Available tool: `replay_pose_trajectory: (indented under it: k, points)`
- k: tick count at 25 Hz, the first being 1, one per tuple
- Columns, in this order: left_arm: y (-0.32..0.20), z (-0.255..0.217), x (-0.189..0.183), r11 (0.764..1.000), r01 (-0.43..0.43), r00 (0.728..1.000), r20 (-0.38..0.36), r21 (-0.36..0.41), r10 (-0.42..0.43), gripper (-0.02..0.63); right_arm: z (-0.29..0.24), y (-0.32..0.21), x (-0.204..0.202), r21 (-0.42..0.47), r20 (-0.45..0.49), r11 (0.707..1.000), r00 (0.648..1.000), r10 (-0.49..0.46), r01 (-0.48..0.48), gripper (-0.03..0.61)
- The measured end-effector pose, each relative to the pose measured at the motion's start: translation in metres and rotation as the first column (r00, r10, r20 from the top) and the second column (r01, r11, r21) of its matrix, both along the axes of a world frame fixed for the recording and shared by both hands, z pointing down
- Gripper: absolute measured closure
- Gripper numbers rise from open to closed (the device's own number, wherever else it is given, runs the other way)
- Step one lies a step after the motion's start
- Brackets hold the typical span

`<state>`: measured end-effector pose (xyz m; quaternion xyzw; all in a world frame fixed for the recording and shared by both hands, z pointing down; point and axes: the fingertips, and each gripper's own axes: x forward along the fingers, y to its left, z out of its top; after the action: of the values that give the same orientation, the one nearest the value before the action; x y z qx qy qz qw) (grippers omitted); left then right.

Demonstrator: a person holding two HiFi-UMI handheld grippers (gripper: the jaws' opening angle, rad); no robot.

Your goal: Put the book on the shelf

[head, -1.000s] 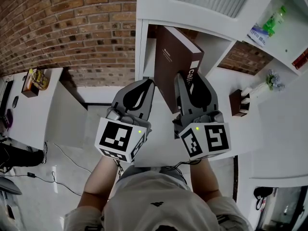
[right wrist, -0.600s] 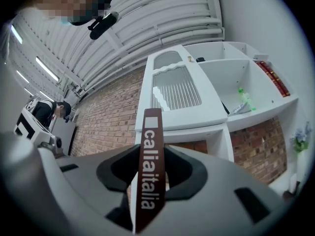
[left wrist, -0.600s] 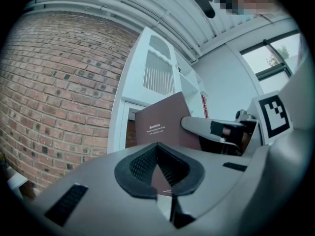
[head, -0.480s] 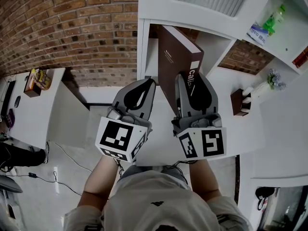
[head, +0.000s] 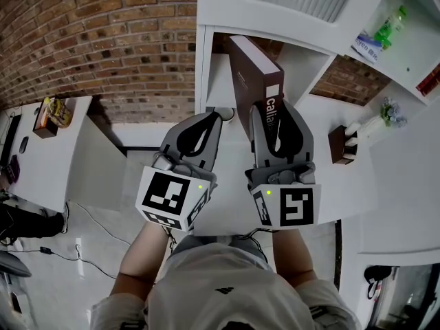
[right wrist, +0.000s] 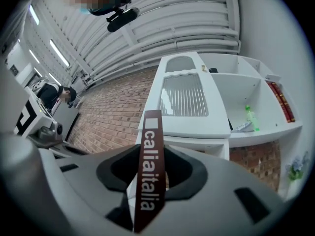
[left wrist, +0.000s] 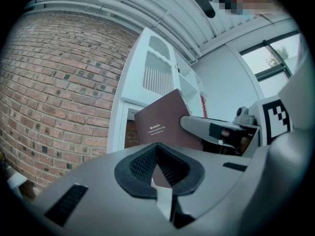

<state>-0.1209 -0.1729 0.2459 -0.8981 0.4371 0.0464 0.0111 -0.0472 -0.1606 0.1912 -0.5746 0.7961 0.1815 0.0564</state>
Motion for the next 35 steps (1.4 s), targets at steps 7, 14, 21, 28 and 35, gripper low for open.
replay_pose_trajectory:
  k: [7, 14, 21, 28, 35]
  points:
    - [0.002, -0.002, 0.005, 1.000, -0.001, 1.000, -0.003, 0.003, 0.001, 0.603, 0.000, 0.002, -0.003, 0.028, -0.090, 1.000, 0.996, 0.003, 0.000, 0.430]
    - [0.002, 0.000, 0.007, 1.000, 0.011, 1.000, -0.008, -0.002, -0.011, 0.603, 0.001, 0.001, -0.004, 0.053, -0.182, 0.999, 0.983, 0.002, 0.008, 0.430]
    - [0.001, 0.005, 0.008, 0.999, 0.039, 0.999, -0.008, -0.015, -0.040, 0.603, 0.010, -0.009, -0.001, 0.051, -0.275, 0.998, 0.961, -0.011, 0.026, 0.430]
    - [-0.001, 0.009, 0.003, 0.996, 0.080, 0.997, -0.016, -0.031, -0.081, 0.603, 0.033, -0.016, -0.007, 0.026, -0.412, 0.999, 0.911, -0.019, 0.033, 0.430]
    - [0.000, 0.009, -0.002, 0.992, 0.119, 0.993, -0.021, -0.036, -0.120, 0.603, 0.032, -0.014, -0.023, 0.127, -0.549, 0.991, 0.836, 0.028, 0.051, 0.430]
